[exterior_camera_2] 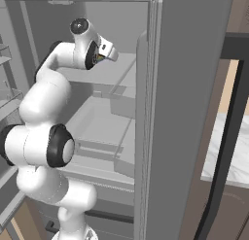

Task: Take the cakes from the fridge and place them on the empty tray on the dining counter.

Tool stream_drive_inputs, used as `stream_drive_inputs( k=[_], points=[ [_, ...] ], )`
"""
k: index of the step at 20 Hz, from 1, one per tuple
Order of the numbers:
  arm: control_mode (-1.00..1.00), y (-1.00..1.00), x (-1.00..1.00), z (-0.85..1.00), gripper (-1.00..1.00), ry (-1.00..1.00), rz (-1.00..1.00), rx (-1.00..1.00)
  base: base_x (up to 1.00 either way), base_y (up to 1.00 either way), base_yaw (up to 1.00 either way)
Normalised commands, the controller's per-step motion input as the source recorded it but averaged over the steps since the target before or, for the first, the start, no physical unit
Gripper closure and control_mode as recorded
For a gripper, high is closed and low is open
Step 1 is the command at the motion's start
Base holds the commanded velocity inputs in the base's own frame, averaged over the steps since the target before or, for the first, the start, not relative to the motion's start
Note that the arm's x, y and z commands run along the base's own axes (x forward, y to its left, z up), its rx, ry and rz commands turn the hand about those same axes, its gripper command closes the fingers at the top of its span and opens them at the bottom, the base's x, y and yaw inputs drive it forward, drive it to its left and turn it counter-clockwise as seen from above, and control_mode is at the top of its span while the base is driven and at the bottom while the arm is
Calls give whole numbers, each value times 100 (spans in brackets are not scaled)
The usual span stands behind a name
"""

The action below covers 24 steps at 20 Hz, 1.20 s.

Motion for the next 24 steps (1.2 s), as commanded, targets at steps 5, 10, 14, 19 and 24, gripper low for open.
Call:
stream_drive_inputs(
  k=[5, 10, 14, 19, 24],
  points=[
    [-100, -5, -95, 8, 100, -14, 4, -7, 0, 0, 0],
    [-100, -5, -100, 1, 100, -24, 6, -4, 0, 0, 0],
    [-100, -2, -100, 7, 100, -5, 8, 0, 0, 0, 0],
    [-100, 0, -100, 13, 100, 11, 13, 0, 0, 0, 0],
    [-100, 0, -100, 1, 100, 0, 12, -4, 0, 0, 0]
  ],
)
